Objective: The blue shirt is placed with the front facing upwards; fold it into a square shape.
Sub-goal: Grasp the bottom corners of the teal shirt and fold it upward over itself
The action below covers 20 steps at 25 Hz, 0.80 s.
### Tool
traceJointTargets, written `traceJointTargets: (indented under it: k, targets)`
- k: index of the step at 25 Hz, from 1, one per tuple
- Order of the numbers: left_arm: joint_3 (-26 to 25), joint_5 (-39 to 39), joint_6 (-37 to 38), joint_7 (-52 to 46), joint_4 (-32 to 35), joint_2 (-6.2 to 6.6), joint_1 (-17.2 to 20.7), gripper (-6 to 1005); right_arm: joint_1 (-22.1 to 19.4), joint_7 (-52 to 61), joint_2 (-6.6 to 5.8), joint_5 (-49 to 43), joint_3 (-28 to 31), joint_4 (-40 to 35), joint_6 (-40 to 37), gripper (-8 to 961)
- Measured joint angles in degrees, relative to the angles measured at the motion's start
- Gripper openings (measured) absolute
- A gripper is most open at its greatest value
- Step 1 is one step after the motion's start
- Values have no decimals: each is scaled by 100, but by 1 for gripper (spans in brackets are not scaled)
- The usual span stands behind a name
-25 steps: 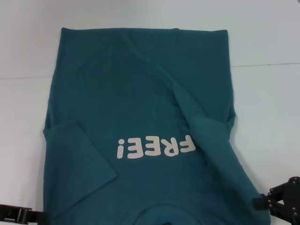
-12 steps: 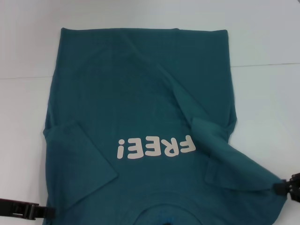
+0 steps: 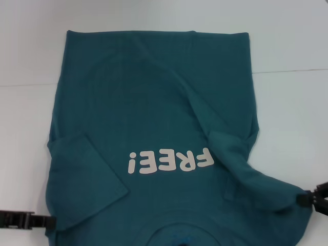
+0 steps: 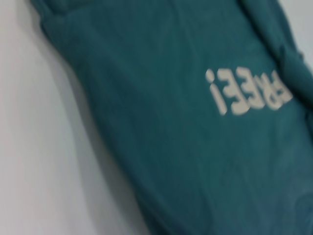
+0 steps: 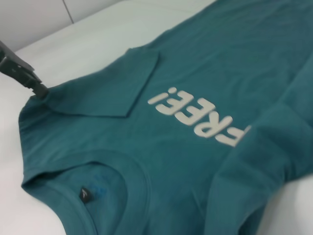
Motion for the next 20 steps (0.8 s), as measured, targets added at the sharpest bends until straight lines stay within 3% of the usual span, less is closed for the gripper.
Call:
traceJointTargets:
  k: [7,14,20]
  targets:
    - [-404,-764,17,-36,510,345,-20,22,411,31,106,38,163,19,25,15]
    - [-797,-965,-249,-61,655,351,-135,23,880,246,205,223,741,45,372,15]
    - [-916,-1268,-942,-22,918,316,-218,23,979,324,227,587,743,75,949,15]
